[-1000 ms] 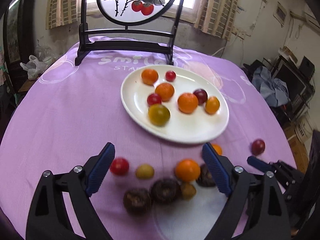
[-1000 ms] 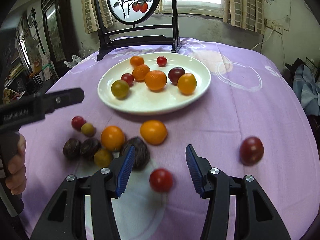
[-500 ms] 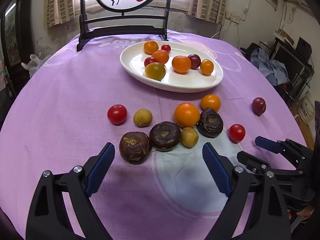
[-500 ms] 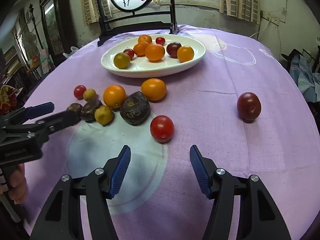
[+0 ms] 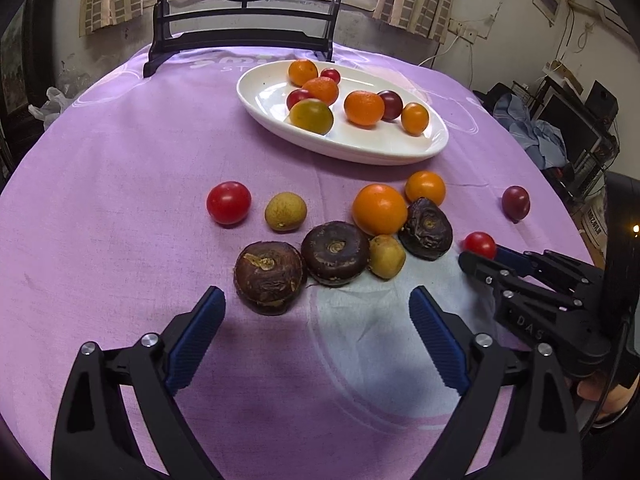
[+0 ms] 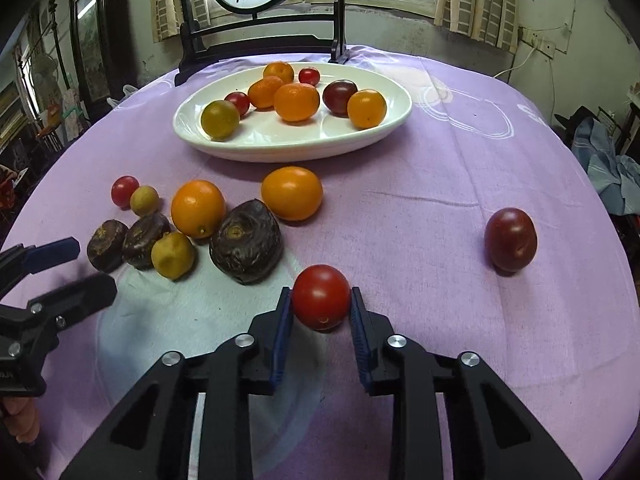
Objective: Organize fruits
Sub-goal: 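Grasp a red tomato with the right tool, then grasp a dark brown round fruit with the left tool while the right holds the tomato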
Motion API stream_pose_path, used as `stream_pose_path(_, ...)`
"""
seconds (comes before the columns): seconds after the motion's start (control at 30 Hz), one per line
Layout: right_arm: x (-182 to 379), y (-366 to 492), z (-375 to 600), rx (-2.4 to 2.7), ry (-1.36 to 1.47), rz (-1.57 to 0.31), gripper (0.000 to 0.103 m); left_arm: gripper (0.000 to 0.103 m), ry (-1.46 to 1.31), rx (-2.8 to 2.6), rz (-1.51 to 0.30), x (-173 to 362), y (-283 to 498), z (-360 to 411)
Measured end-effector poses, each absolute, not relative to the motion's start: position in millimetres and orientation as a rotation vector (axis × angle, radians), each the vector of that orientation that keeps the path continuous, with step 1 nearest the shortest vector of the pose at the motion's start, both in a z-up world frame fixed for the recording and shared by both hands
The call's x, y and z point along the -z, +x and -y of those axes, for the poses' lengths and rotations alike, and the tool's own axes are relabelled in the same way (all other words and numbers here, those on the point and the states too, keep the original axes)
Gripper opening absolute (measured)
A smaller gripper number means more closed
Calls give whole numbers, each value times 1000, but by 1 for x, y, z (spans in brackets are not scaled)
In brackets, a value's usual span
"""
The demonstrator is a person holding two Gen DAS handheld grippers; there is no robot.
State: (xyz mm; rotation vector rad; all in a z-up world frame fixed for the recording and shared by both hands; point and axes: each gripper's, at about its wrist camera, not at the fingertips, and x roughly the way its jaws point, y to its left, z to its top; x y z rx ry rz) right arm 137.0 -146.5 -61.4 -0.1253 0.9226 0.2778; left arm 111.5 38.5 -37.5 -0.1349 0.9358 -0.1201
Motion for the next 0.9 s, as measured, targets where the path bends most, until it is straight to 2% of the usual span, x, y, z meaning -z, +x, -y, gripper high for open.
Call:
stream_pose_path(0.5, 53, 121, 159, -333, -89, -903, 28, 91, -104, 62, -966, 48, 115, -48)
stream_pose_path(0.8, 41, 112, 165, -365, -57, -880, 28, 72, -17, -26, -951, 55, 121, -48)
stream_pose_path(0.9, 39, 108, 163, -390, -53, -878, 28, 60, 15, -38, -934, 54, 126, -45)
